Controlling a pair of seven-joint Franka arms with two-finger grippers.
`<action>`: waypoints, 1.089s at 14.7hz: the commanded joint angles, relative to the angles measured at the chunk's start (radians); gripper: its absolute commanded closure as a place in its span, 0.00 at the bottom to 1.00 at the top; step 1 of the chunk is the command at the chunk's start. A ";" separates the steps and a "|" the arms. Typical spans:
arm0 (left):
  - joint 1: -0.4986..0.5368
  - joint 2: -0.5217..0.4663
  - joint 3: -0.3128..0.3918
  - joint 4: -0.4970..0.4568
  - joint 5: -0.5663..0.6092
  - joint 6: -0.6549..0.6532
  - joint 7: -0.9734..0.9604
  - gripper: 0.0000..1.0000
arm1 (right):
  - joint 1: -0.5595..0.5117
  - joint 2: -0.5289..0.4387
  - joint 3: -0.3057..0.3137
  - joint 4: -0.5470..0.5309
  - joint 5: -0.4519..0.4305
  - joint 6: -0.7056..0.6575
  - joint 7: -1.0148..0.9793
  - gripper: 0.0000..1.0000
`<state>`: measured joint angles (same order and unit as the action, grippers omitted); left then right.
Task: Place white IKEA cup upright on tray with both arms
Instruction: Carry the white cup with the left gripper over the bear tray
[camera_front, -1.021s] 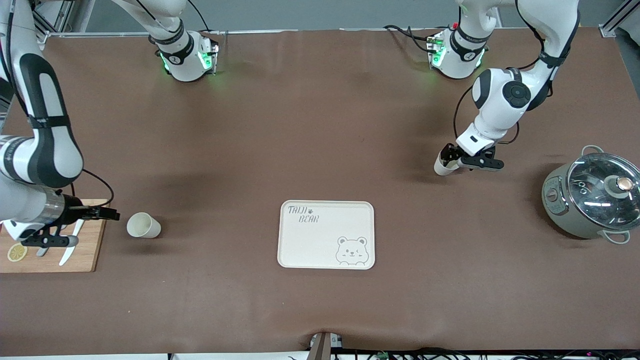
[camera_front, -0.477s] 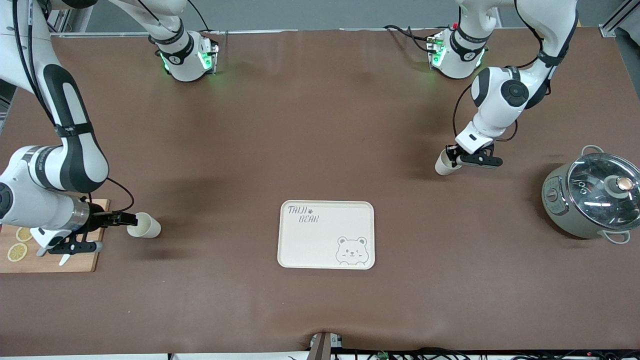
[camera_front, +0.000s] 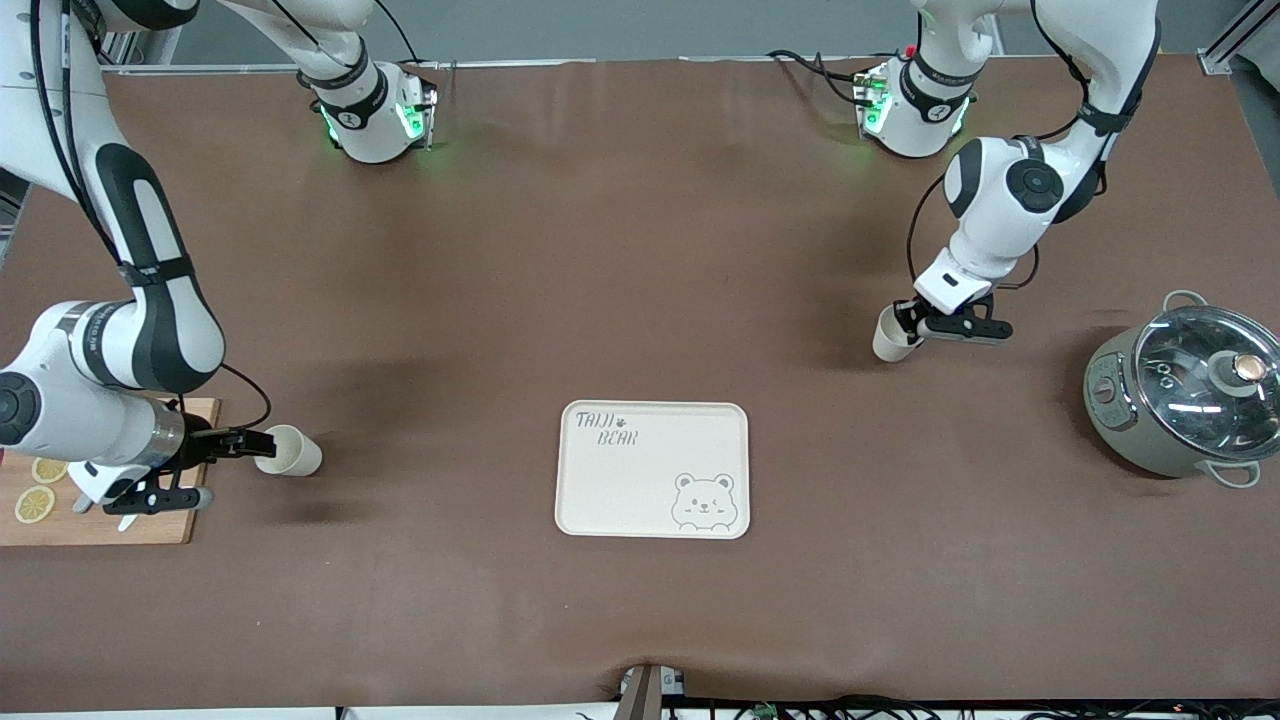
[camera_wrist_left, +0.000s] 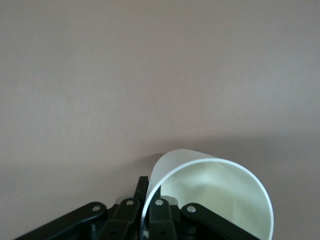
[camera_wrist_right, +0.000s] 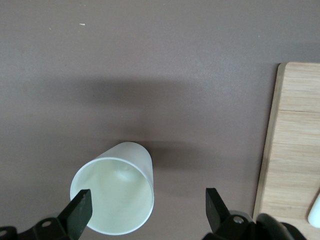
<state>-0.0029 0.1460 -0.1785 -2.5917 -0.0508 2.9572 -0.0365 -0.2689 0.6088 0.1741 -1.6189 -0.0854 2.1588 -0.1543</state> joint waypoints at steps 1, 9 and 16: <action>-0.038 0.090 -0.009 0.138 -0.023 -0.047 -0.058 1.00 | -0.010 0.023 0.007 0.024 -0.014 0.004 -0.037 0.00; -0.172 0.250 -0.004 0.600 -0.011 -0.495 -0.293 1.00 | -0.026 0.029 0.005 0.017 -0.014 0.015 -0.087 0.00; -0.336 0.417 -0.001 0.832 0.098 -0.527 -0.635 1.00 | -0.023 0.029 0.005 -0.010 -0.014 0.049 -0.088 0.00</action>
<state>-0.2993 0.4845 -0.1849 -1.8668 -0.0004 2.4518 -0.5772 -0.2820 0.6338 0.1691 -1.6202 -0.0861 2.1903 -0.2316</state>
